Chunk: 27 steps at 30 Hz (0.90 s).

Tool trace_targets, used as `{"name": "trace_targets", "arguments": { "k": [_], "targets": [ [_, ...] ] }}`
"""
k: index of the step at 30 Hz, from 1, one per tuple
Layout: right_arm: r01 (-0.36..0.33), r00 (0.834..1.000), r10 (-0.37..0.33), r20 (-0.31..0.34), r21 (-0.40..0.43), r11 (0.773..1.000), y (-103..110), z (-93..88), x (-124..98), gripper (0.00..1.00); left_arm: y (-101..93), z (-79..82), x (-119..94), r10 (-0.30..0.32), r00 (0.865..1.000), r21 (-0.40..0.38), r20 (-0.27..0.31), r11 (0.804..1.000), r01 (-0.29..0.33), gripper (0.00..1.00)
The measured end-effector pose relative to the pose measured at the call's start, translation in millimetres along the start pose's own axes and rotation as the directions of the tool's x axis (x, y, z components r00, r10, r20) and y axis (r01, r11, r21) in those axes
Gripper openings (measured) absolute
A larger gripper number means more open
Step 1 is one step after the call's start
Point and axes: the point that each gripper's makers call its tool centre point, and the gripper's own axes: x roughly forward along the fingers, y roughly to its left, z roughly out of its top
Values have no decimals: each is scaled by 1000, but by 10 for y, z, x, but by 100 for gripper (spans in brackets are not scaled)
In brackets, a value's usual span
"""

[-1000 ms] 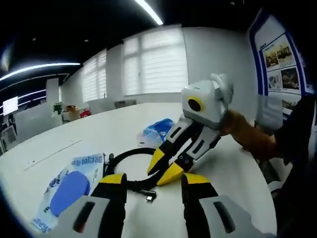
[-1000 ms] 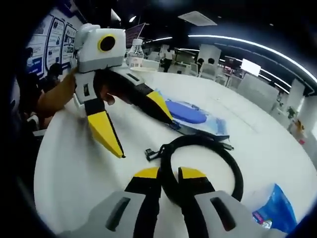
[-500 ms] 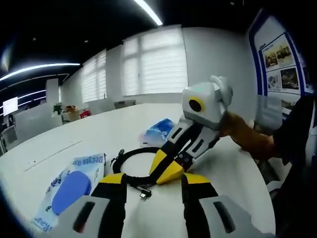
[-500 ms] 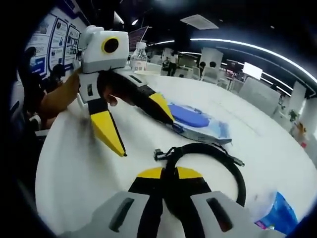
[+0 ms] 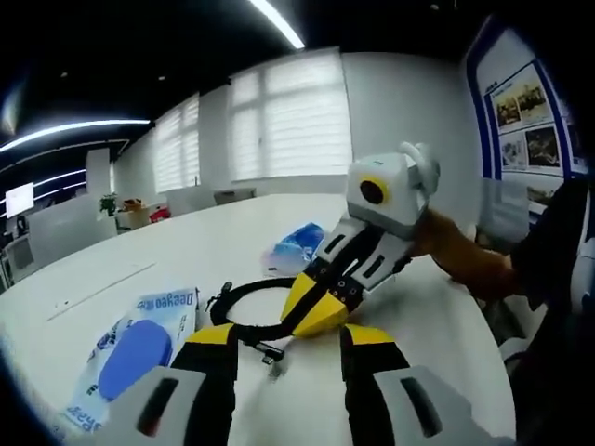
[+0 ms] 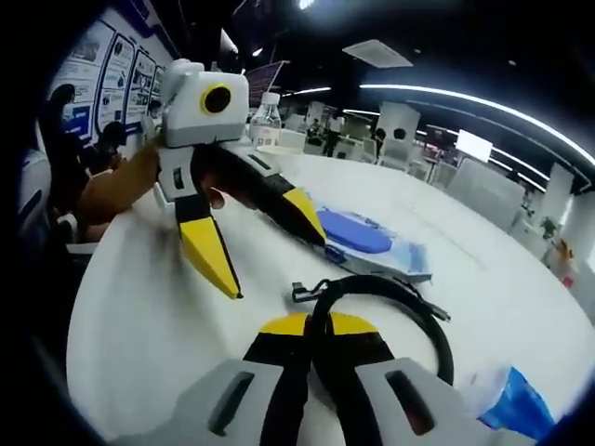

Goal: Arrange the tabletop items into an orderly group along one side of the table until the central work area is clear of visible clutter.

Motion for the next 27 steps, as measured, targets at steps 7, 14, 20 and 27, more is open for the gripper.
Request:
{"name": "trace_targets", "arguments": {
  "k": [7,14,20,27],
  "targets": [
    [29,999,-28,41,-16,999,-23,68,-50,1,25,-6,-3,5,1000,-2,-2,1000,-5,42],
    [43,995,-40,93,-31,999,-10,168,-101,1,19,2,-5,3,1000,2,0,1000,-3,42],
    [44,991,-40,127,-32,999,-2,216,-134,1,9,3,-7,3,1000,1,1,1000,-3,42],
    [76,983,-67,172,-41,996,-44,318,-230,1,0,-6,-13,6,1000,6,-1,1000,-6,42]
  ]
}}
